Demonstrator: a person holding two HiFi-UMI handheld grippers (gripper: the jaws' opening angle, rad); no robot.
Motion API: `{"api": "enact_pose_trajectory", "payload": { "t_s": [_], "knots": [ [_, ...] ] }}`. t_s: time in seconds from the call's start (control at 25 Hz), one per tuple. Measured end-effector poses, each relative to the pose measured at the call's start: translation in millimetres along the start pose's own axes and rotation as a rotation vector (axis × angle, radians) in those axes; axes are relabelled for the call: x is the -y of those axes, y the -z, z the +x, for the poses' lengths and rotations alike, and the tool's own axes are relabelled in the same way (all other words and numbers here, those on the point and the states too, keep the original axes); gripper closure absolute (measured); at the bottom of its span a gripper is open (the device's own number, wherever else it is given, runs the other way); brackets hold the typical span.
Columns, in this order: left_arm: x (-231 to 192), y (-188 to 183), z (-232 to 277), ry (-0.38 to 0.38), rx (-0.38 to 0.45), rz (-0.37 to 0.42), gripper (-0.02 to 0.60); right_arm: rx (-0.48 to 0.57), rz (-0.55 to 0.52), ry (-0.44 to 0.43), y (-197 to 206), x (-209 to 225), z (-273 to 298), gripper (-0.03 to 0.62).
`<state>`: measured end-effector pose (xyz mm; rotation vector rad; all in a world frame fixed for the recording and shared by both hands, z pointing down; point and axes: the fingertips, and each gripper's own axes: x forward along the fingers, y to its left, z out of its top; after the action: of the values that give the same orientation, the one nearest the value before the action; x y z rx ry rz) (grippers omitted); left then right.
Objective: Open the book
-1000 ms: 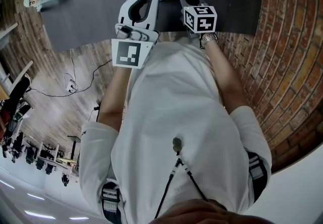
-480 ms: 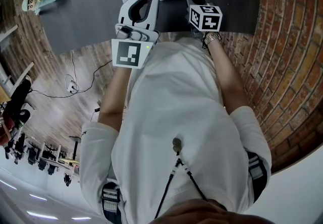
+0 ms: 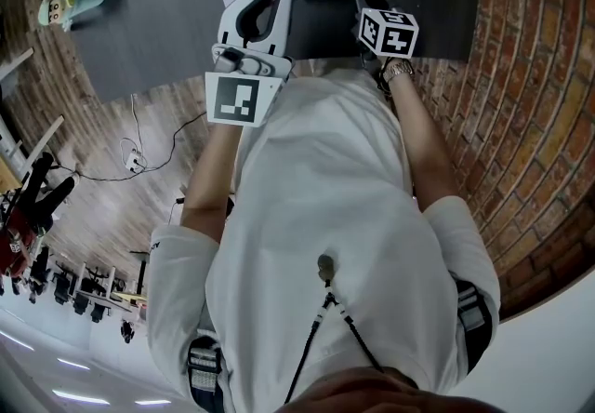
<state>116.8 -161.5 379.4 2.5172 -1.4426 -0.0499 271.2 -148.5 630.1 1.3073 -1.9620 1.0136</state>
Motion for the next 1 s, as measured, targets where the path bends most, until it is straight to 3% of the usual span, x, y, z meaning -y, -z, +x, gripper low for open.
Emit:
{"api": "enact_pose_trajectory", "payload": {
  "t_s": [1.0],
  "knots": [
    [-8.7, -0.1, -1.7, -0.03, -0.008, 0.008, 0.558, -0.078, -0.007, 0.118, 12.8, 47.5, 25.0, 0.557]
  ]
}}
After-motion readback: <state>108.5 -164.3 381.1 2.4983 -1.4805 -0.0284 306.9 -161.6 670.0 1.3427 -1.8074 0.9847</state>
